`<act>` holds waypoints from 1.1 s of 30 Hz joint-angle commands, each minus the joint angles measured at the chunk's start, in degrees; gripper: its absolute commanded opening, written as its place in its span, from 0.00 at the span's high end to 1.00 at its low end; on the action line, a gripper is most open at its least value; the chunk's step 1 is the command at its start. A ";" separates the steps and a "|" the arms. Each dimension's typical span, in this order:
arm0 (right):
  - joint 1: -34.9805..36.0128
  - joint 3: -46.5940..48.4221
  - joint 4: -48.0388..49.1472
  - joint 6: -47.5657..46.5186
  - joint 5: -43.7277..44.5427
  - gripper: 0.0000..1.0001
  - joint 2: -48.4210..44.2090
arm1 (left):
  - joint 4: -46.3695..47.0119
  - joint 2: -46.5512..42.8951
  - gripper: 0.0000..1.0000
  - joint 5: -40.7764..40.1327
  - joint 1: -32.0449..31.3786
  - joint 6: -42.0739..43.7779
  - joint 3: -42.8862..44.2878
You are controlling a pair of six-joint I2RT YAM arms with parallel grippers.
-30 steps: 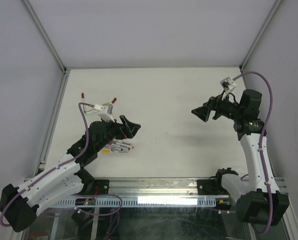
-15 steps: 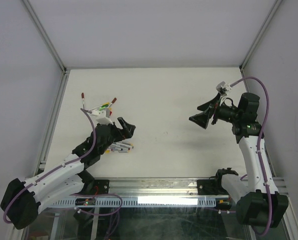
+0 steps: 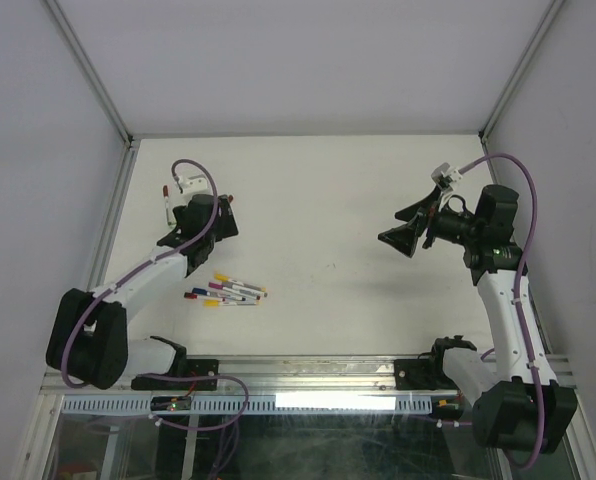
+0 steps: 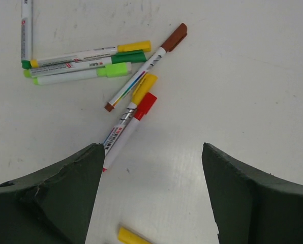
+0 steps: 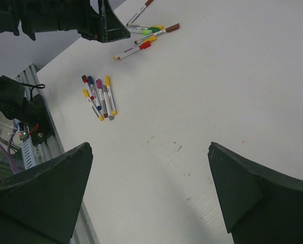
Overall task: Open the pen caps
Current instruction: Pick up the pen from the center of the board.
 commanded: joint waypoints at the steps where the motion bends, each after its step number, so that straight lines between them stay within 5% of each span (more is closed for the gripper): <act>1: 0.26 0.63 2.30 -1.05 0.65 0.00 0.01 | -2.00 5.96 0.23 -0.63 2.50 7.22 5.54; 15: -0.01 0.74 1.59 -1.78 1.29 0.01 0.43 | -1.89 16.19 0.58 9.36 6.51 11.54 9.30; 33: -0.10 0.77 1.48 -1.79 1.03 0.00 0.74 | -2.72 18.47 0.64 9.69 7.03 11.91 9.95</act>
